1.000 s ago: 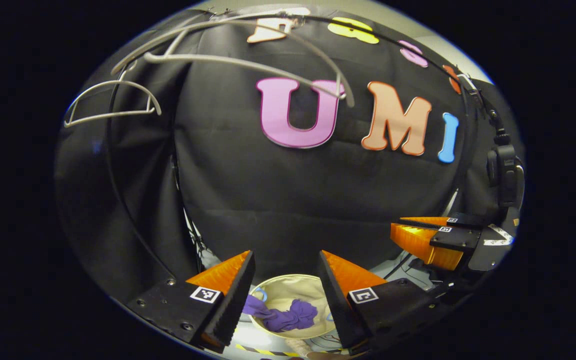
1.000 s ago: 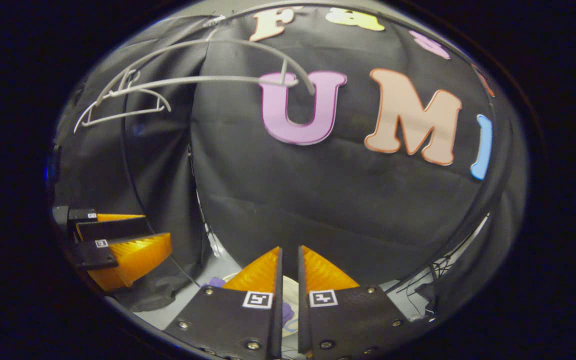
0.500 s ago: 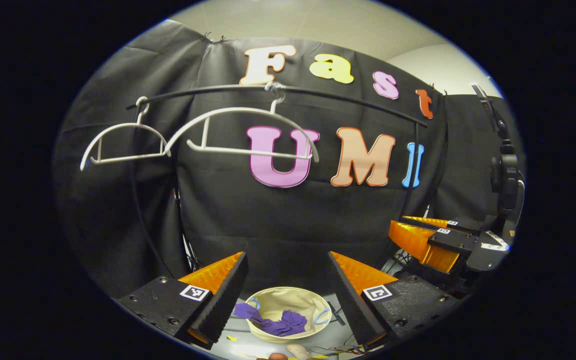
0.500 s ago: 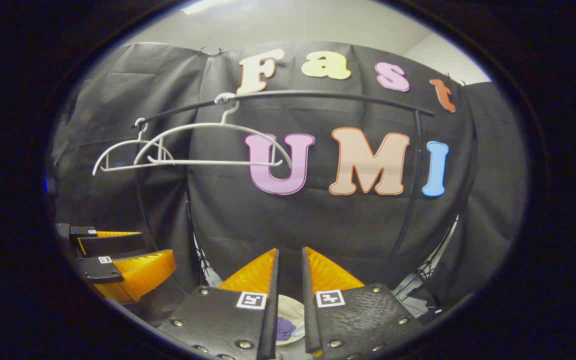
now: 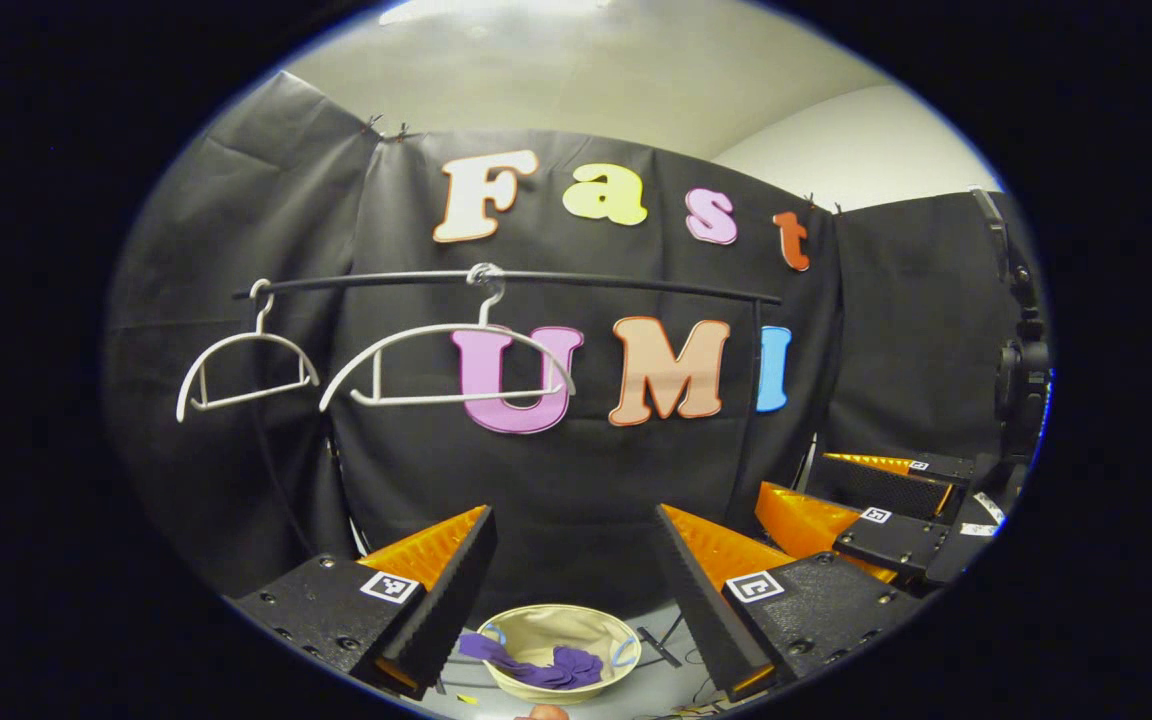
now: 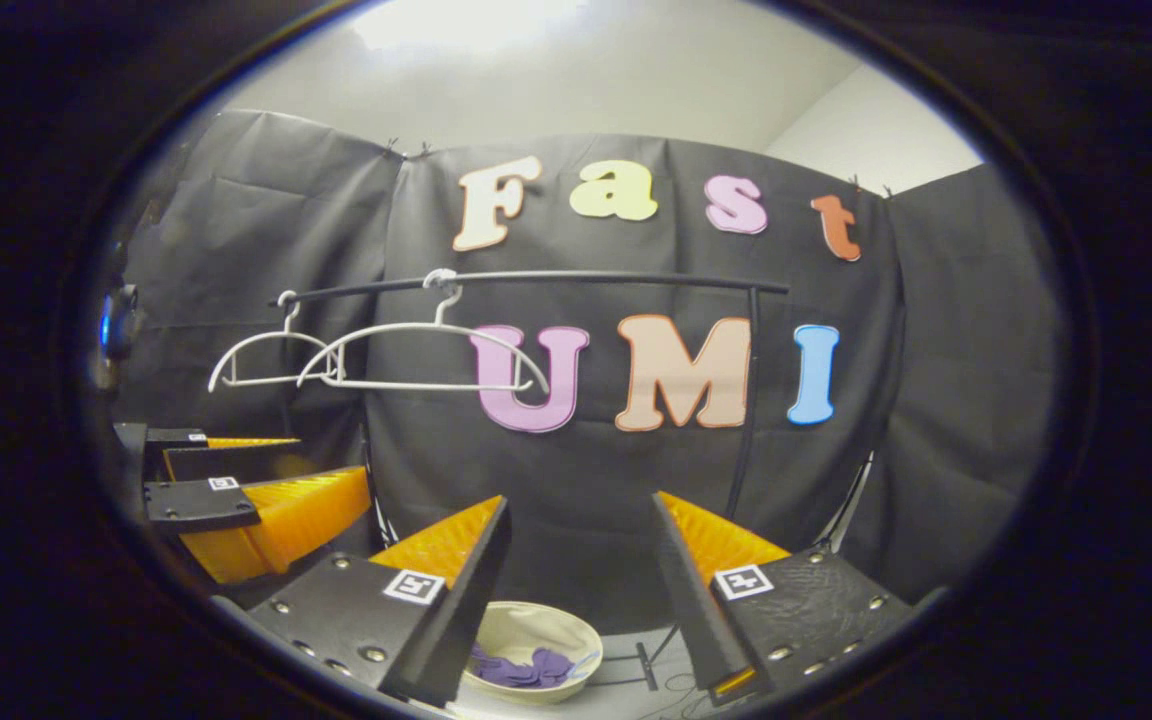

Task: Grasp the clothes on the hanger with both hands and then place them into the laundry hamper below.

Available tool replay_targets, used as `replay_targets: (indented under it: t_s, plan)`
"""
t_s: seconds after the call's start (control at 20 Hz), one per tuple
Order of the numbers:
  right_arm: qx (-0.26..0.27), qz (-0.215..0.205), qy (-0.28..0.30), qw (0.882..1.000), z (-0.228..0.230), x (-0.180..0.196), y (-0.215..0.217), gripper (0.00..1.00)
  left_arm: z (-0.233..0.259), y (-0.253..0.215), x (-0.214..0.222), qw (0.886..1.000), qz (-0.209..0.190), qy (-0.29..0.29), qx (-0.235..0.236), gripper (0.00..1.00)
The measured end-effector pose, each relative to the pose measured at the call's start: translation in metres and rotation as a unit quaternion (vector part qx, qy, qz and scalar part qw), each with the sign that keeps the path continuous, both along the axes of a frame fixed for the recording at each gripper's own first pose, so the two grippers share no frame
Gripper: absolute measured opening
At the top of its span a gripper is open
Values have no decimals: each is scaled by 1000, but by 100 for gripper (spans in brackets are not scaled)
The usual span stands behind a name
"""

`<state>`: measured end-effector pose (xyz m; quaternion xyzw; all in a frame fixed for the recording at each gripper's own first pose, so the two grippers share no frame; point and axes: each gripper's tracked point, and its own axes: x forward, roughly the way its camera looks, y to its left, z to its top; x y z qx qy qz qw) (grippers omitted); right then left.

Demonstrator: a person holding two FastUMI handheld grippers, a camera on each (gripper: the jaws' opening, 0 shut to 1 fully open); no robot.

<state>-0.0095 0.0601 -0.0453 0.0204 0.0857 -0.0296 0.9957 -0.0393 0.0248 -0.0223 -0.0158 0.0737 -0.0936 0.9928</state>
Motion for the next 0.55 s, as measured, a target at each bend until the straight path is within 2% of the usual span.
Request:
replay_targets:
  t_s: [0.05, 0.15, 0.25, 0.3, 0.55]
  plan:
    - [-2, -6, -4, 1000, 4, -4, -9, 82, 5, -8, -1, 1000, -5, -6, -1, 93]
    - [-6, -15, -10, 1000, 9, -11, -27, 84, 15, -29, -2, 1000, -20, -18, 0, 93]
    - [-10, -21, -15, 1000, 12, -18, -45, 98, 20, -51, -3, 999, -31, -24, 2, 96]
    - [-11, -24, -17, 999, 14, -21, -56, 96, 22, -62, -1, 999, -36, -25, 1, 92]
    - [-14, -27, -22, 999, 20, -28, -112, 98, 26, -117, 10, 999, -30, -27, -13, 92]
